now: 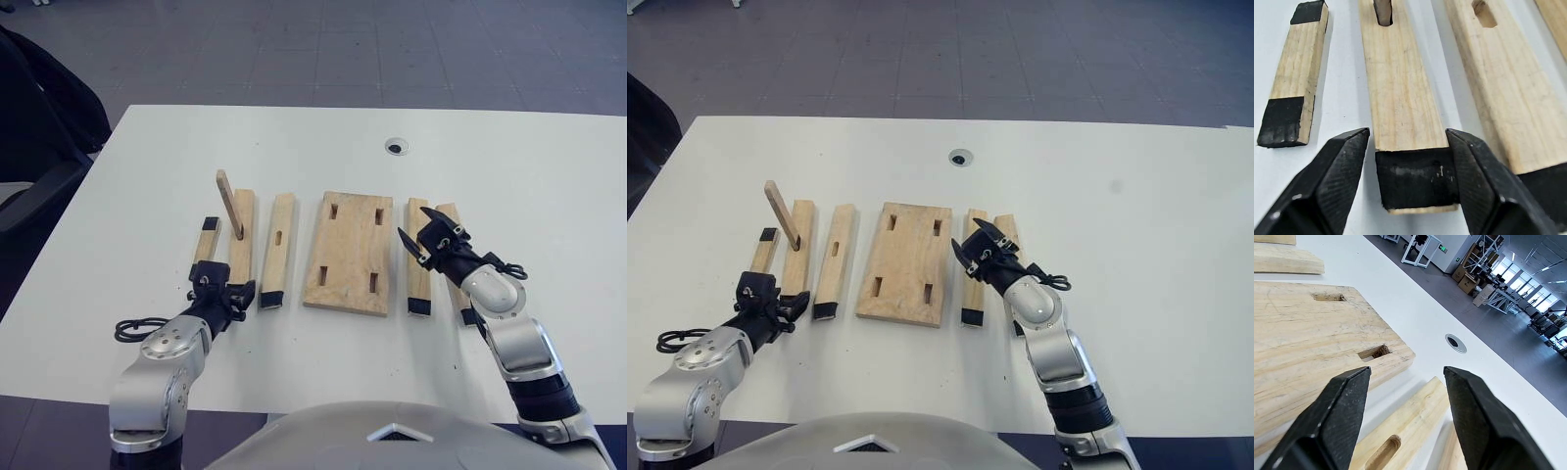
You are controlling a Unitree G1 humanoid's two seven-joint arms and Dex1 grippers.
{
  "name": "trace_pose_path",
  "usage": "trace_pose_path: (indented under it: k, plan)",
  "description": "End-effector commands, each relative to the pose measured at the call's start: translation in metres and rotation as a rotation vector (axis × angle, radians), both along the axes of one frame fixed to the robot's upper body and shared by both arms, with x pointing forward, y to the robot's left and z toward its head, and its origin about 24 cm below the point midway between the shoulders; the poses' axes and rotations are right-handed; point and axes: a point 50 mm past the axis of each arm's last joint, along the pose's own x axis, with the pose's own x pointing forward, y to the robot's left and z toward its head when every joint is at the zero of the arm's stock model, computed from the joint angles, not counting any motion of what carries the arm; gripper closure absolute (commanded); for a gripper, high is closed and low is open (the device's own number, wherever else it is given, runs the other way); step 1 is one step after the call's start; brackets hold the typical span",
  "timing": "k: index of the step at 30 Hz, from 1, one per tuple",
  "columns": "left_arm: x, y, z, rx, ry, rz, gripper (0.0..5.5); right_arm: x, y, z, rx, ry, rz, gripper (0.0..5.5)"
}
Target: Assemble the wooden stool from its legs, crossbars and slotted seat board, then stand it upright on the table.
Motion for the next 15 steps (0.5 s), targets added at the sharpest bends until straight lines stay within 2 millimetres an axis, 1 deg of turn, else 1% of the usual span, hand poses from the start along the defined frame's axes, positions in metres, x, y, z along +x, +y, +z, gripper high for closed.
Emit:
trace_pose_path:
  k: [1,4,6,8,9,11,12,13,15]
  plan:
    - [0.003,0.010,-0.005,0.052,-0.001,0.027,2.93,0.002,-0.001,0.003,-0.005,-0.001,-0.006,2.78]
    - [0.007,0.020,-0.009,0.087,-0.031,0.034,3.40,0.003,-0.001,0.003,-0.004,-0.003,-0.008,2.78]
    - [0.011,0.024,-0.010,0.102,-0.068,0.032,3.42,0.004,-0.001,0.003,-0.003,-0.004,-0.009,2.78]
    - [0.020,0.032,-0.006,0.096,-0.136,0.043,3.42,0.006,-0.002,0.005,0.065,0.016,-0.040,2.78]
    - [0.028,0.035,-0.001,0.086,-0.187,0.047,3.42,0.008,-0.002,0.007,0.114,0.028,-0.055,2.78]
    - [0.049,0.036,0.019,-0.001,-0.326,0.053,3.42,0.016,-0.005,0.014,0.262,0.073,-0.104,2.78]
    - [0.061,0.034,0.035,-0.091,-0.408,0.049,3.42,0.021,-0.007,0.017,0.354,0.125,-0.115,2.78]
    - [0.073,0.028,0.051,-0.214,-0.480,0.024,3.42,0.025,-0.008,0.019,0.468,0.206,-0.105,2.56]
    - [0.088,0.014,0.076,-0.431,-0.553,-0.069,3.42,0.028,-0.007,0.027,0.643,0.335,-0.046,2.26]
